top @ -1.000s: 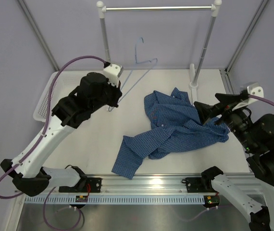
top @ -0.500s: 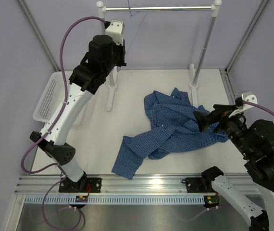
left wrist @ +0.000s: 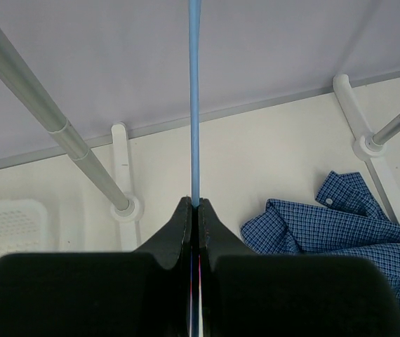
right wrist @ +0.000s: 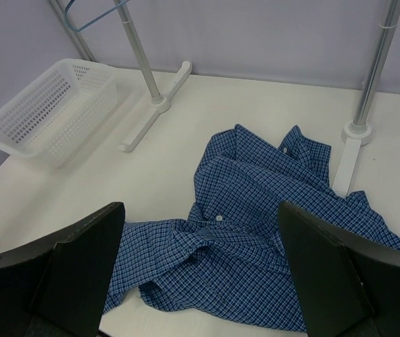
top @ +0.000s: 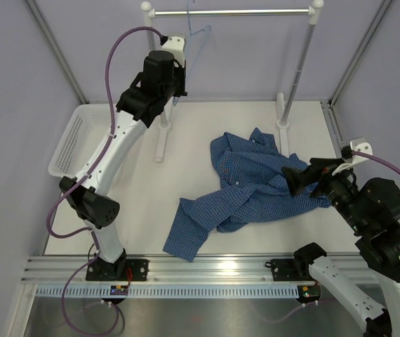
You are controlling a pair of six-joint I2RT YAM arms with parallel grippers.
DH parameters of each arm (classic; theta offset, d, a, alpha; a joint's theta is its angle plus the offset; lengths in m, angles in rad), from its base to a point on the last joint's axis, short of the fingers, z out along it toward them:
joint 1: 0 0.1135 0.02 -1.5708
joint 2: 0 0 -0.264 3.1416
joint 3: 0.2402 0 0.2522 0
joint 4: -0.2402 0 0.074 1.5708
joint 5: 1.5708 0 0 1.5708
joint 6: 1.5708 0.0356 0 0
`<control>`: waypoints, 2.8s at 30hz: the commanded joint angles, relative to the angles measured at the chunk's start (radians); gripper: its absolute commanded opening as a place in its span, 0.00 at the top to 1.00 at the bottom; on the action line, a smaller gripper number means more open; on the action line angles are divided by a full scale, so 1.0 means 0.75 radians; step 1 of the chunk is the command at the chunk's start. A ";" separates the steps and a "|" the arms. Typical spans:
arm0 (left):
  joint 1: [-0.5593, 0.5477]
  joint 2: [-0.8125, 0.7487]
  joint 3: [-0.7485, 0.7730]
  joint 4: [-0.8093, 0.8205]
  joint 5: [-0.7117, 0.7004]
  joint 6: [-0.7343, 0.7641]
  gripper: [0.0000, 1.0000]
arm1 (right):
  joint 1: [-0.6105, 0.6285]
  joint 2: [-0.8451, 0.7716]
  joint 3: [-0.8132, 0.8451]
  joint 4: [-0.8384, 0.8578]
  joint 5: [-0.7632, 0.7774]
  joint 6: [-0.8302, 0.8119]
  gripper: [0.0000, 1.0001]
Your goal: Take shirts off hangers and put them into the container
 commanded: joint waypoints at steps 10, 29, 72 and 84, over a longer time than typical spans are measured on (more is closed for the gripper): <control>0.012 -0.111 -0.134 0.081 0.046 -0.049 0.48 | 0.014 -0.019 -0.033 -0.017 0.006 0.035 0.01; -0.534 -0.678 -0.743 0.077 0.107 -0.155 0.01 | 0.014 -0.011 -0.051 0.008 0.059 0.025 0.00; -0.690 0.355 -1.038 0.604 -0.117 -0.478 1.00 | 0.014 -0.111 -0.139 -0.058 0.166 0.137 0.01; -0.659 -0.438 -1.396 0.531 -0.400 -0.423 1.00 | 0.014 -0.060 -0.158 0.040 0.119 0.119 0.01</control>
